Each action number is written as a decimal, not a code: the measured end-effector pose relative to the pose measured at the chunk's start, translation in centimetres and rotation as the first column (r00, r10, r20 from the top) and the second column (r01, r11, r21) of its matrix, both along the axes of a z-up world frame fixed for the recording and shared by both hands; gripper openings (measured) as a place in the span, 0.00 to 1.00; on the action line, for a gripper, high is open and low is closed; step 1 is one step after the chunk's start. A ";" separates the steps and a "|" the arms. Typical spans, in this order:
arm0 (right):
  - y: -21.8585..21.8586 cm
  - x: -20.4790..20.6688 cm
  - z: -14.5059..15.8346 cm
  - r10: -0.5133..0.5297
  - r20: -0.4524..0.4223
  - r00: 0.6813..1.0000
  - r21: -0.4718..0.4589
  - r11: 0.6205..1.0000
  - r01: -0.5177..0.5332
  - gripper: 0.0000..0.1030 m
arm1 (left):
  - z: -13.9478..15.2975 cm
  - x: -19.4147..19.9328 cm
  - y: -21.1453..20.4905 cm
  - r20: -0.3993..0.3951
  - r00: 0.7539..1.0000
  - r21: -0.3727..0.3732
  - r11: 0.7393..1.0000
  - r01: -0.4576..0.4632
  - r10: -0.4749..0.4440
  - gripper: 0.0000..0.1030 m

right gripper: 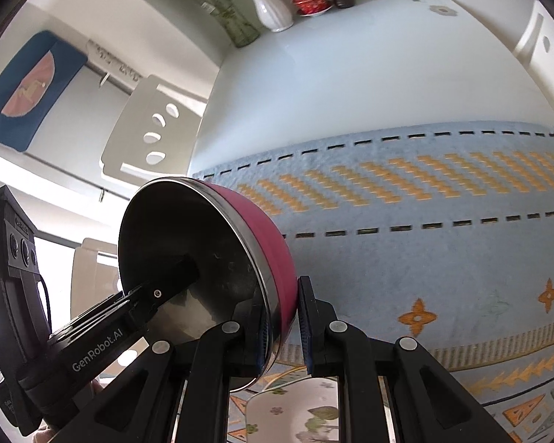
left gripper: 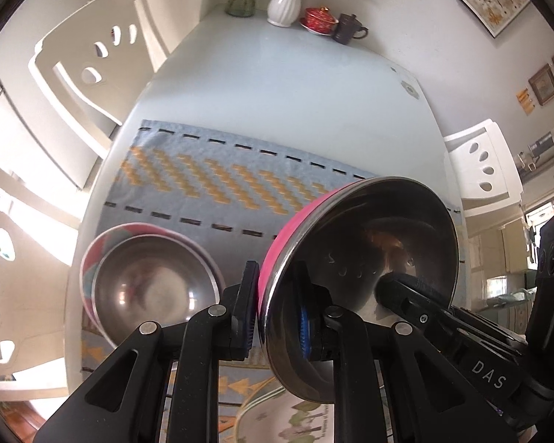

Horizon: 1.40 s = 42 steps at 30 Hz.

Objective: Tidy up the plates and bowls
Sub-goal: 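Lift the pink steel bowl with both grippers toward the nested bowls, then lower the pink steel bowl into the blue steel bowl with both grippers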

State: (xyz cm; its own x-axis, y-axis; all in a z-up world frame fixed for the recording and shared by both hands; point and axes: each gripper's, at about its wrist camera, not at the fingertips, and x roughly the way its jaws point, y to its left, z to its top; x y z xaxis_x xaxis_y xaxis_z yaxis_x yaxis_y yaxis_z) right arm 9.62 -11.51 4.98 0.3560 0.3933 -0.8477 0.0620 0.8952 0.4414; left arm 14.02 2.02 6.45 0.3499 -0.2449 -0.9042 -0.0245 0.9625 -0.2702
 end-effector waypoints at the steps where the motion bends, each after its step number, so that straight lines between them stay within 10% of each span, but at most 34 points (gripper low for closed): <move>1: 0.5 0.1 0.0 0.007 -0.002 1.000 -0.002 1.000 -0.007 0.14 | 0.0 0.0 0.4 -0.001 1.000 -0.001 1.000 -0.004 0.004 0.15; 42: 10.1 1.8 -1.3 0.182 -0.030 0.983 -0.019 0.983 -0.182 0.14 | -1.2 -1.3 9.7 -0.028 0.989 0.043 0.989 -0.141 0.143 0.16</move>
